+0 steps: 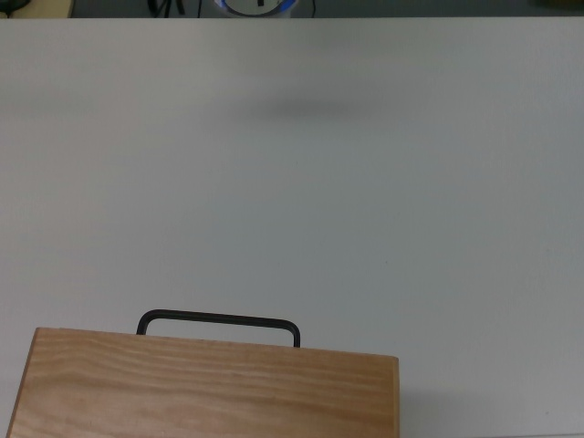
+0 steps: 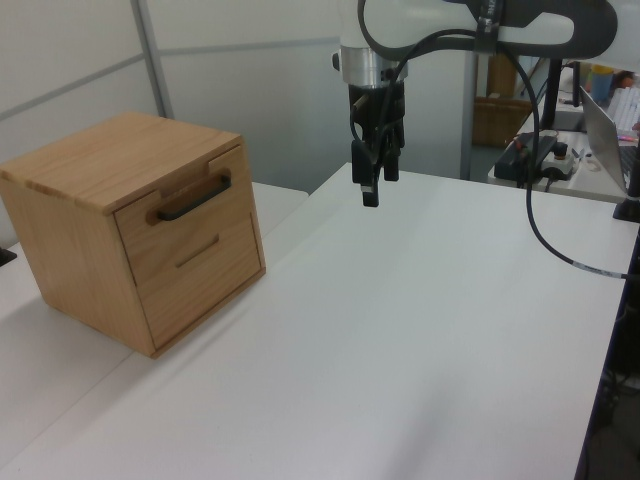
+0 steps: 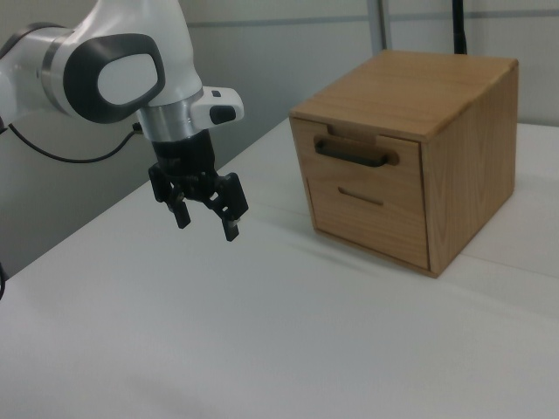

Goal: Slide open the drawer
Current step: 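Open the gripper and move it toward the wooden cabinet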

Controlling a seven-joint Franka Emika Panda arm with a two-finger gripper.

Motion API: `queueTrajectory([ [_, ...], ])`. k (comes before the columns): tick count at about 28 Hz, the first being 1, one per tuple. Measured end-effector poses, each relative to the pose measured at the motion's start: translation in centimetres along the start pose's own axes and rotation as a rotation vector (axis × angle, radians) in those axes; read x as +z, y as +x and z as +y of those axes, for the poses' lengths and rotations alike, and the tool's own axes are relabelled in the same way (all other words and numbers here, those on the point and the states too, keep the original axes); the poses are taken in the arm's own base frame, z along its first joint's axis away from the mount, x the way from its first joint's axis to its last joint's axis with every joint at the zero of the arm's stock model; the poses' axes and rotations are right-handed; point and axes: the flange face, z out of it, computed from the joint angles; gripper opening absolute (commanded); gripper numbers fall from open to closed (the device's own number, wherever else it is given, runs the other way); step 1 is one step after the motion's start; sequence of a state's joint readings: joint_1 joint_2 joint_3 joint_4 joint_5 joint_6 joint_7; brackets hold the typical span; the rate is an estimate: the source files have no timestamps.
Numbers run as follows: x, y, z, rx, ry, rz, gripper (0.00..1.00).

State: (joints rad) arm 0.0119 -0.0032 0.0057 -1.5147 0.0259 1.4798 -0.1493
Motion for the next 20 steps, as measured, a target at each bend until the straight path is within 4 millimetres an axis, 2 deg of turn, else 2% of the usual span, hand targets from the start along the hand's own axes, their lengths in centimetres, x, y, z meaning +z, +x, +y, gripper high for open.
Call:
queueTrajectory([
  [5, 0.6, -0.3, 0.1, 0.029, 0.057, -0.030, 1.00],
  [20, 1.4, -1.1, 3.6, 0.417, 0.075, -0.076, 1.00],
])
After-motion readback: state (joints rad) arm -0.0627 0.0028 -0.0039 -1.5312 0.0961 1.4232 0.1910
